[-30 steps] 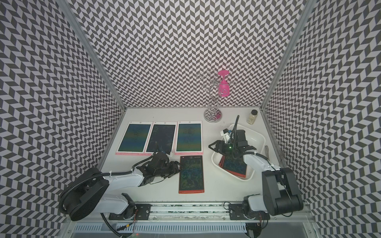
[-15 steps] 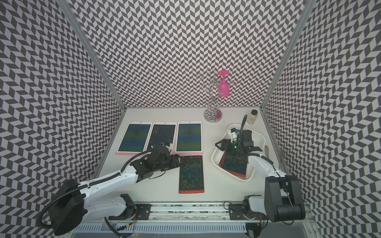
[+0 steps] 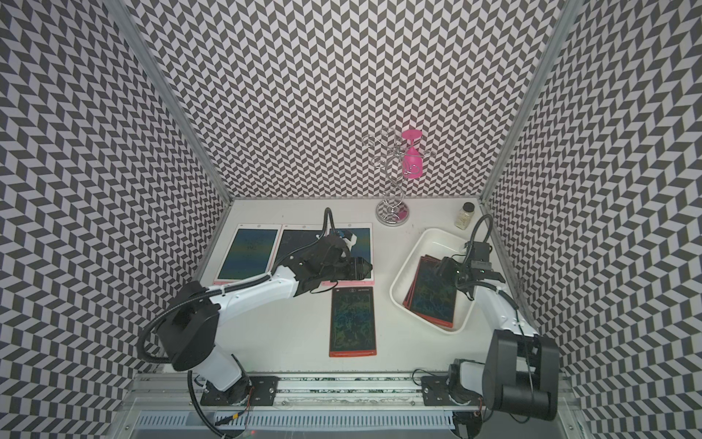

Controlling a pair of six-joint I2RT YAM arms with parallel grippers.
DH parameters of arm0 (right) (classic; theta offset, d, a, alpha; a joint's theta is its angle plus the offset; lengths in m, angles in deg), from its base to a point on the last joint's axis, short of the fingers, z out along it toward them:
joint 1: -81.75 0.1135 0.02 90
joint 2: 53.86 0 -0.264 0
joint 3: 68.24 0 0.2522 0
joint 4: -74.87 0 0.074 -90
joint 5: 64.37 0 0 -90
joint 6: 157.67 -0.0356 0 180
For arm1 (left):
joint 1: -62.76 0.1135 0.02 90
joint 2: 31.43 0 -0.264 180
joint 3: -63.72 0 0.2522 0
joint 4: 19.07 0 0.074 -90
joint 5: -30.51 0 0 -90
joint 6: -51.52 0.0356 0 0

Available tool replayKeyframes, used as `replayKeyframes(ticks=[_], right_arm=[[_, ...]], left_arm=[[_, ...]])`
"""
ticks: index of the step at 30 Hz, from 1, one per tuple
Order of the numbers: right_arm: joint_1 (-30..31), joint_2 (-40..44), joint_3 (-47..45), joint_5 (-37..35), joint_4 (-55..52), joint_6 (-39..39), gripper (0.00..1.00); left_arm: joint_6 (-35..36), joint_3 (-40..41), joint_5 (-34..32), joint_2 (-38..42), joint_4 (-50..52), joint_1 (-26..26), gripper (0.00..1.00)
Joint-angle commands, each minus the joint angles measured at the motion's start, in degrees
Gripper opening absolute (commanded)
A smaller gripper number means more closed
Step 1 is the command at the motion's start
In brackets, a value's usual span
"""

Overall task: Take out the writing tablet from the storage box
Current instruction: Place the writing tablet at the center of the board, then pick up the writing tablet from the storage box, then adjust the storage box at the center of the board.

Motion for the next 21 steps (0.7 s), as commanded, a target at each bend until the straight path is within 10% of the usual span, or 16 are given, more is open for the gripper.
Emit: replayKeyframes(ticks=[1, 21], right_arm=[[-0.6, -2.1, -1.3, -4.9, 0.7, 0.8, 0.63], [-1.4, -6.2, -2.0, -15.5, 3.2, -1.6, 0.63]], left_arm=[[6.0, -6.7, 1.2, -4.5, -0.7, -0.2, 0.61], [7.8, -20.4, 10.0, -21.7, -2.2, -0.5, 0.59]])
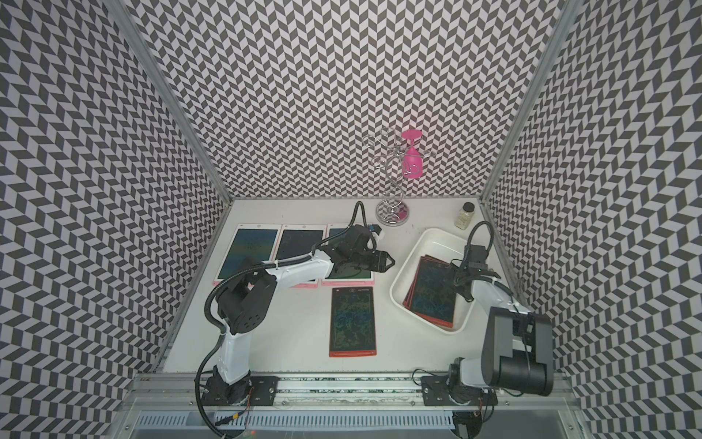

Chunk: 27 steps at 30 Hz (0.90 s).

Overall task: Take out the writing tablet from the storage box
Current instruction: Adjust the storage box at the center of the board.

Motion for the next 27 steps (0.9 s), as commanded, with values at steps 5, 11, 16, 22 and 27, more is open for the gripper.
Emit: replayKeyframes(ticks=[5, 11, 16, 22, 27], right_arm=[[-0.6, 0.6, -1.0, -0.1, 2.1, 0.5, 0.63], [-0.5, -0.3, -2.0, 1.6, 2.7, 1.0, 0.63], [-0.5, -0.8, -3.4, 4.0, 3.9, 1.2, 0.62], [-0.5, 0.8, -4.7, 6.3, 4.0, 1.2, 0.62], [-0.5, 1.7, -5.0, 8.4, 3.5, 1.2, 0.62]], left_arm=[[0.3, -4.2, 1.1, -3.2, -0.3, -1.6, 0.59], [-0.3, -5.7, 1.4, -5.2, -0.2, -2.5, 0.57], [-0.4, -6.7, 1.8, -5.8, 0.2, -3.0, 0.56], [-0.8, -6.9, 1.9, -6.5, 0.4, -3.9, 0.54], [-1.1, -7.7, 2.1, -7.6, 0.7, -4.8, 0.52]])
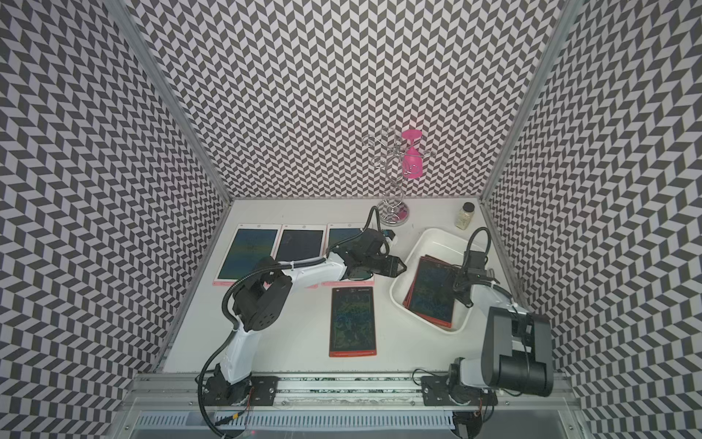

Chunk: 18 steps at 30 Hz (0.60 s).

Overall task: Take out the writing tablet from the storage box
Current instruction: Adjust the storage box at the center of the board.

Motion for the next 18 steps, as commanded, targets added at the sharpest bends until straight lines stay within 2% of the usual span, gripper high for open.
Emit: replayKeyframes(ticks=[1, 6, 10, 18], right_arm=[[-0.1, 1.6, -1.1, 2.4, 0.9, 0.4, 0.62], [-0.1, 1.5, -1.3, 3.3, 0.9, 0.5, 0.62], [-0.1, 2.5, -1.7, 5.1, 0.9, 0.2, 0.62], [-0.1, 4.7, -1.8, 9.5, -0.3, 0.3, 0.61]], left_arm=[[-0.2, -2.3, 0.7, -1.7, 0.5, -1.2, 0.52], [-0.6, -2.9, 0.8, -2.7, 0.7, -2.1, 0.48], [-0.6, -5.2, -0.1, -4.2, 3.1, -3.0, 0.3], [-2.5, -5.8, -0.4, -4.8, 3.6, -3.9, 0.19]])
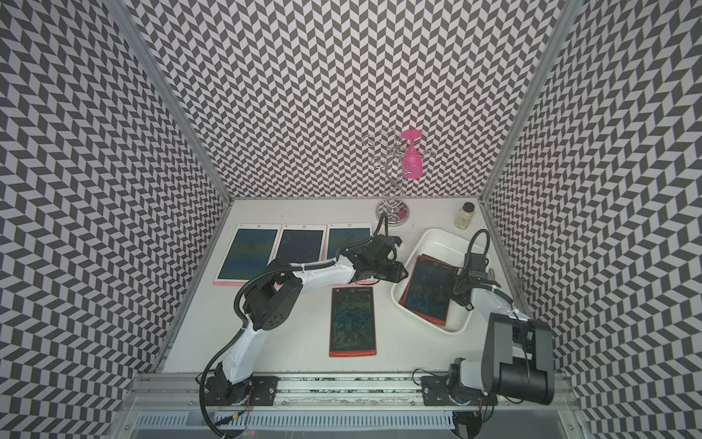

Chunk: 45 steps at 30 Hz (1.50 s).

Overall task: Take out the writing tablet from the storage box
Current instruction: Adjust the storage box at the center of the board.

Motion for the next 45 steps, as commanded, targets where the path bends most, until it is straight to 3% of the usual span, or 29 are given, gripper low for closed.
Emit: replayKeyframes(ticks=[1, 19, 45], right_arm=[[-0.1, 2.6, -0.2, 4.3, 0.3, -0.1, 0.6], [-0.1, 8.1, 2.3, 10.4, -3.1, 0.6, 0.57], [0.0, 8.5, 6.6, 17.7, -2.9, -0.5, 0.54]], left_arm=[[-1.2, -1.7, 0.6, -0.6, 0.4, -1.6, 0.16], [-4.1, 0.0, 0.7, 1.2, -1.3, -2.0, 0.03], [-4.9, 0.9, 2.3, 1.9, -2.9, -2.0, 0.01]])
